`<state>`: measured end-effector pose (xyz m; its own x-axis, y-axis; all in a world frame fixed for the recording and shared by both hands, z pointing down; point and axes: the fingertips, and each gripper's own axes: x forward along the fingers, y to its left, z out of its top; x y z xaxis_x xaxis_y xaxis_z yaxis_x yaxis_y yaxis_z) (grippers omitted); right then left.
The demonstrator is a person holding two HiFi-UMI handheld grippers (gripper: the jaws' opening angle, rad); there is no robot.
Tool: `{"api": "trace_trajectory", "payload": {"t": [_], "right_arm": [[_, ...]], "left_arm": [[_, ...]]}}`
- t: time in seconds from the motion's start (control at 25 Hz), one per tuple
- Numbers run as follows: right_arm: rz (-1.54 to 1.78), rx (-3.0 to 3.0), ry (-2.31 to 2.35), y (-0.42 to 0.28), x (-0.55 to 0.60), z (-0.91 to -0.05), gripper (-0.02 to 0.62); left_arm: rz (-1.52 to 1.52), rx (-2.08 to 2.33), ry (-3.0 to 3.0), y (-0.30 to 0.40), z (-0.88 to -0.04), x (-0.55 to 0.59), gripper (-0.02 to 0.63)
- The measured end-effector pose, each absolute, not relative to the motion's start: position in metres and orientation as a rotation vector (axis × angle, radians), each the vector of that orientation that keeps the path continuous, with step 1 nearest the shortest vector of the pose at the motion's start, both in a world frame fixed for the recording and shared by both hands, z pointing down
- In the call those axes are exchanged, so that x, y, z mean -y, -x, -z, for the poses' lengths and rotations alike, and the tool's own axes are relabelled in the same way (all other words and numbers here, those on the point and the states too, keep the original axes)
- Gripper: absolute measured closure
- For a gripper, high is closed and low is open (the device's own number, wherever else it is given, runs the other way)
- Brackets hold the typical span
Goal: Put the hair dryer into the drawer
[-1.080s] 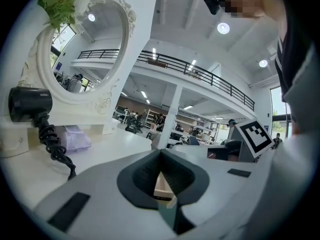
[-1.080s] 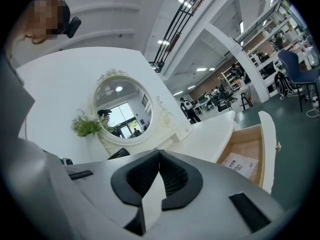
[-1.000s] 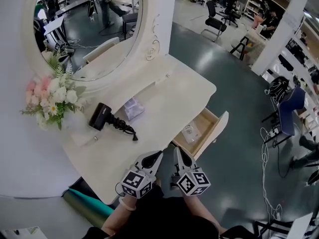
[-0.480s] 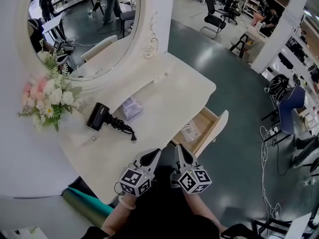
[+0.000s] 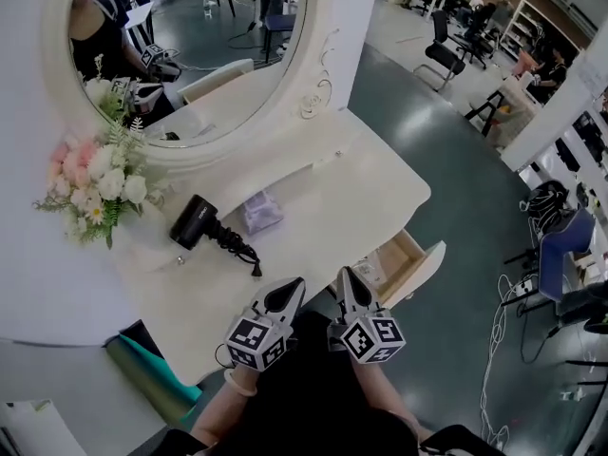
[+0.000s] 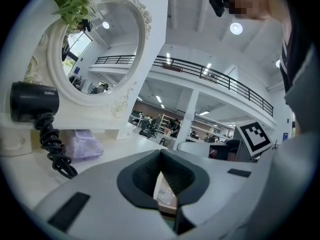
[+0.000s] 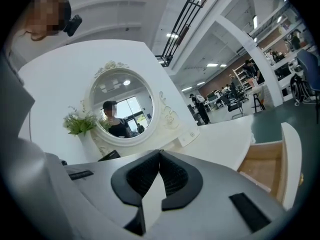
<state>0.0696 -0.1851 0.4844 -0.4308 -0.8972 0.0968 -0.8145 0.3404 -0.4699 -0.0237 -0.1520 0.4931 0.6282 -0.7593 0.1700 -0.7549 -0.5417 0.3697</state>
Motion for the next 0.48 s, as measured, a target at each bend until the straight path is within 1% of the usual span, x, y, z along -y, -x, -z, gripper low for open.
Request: {"api": "trace_trajectory", "payload": {"t": [0.24,0.48], "right_arm": [[0.678,-2.542,1.468,-0.058,0.221,-0.484,0.571],[0.723,-2.704,1.282,-0.021,0.237,-0.492,0.571]], "left_arm": [[0.023,1.325,-2.377,0.035,-0.494,0.178,0.581],[0.024,1.483,-2.281,0.063,-0.497,0.191,0.581]]}}
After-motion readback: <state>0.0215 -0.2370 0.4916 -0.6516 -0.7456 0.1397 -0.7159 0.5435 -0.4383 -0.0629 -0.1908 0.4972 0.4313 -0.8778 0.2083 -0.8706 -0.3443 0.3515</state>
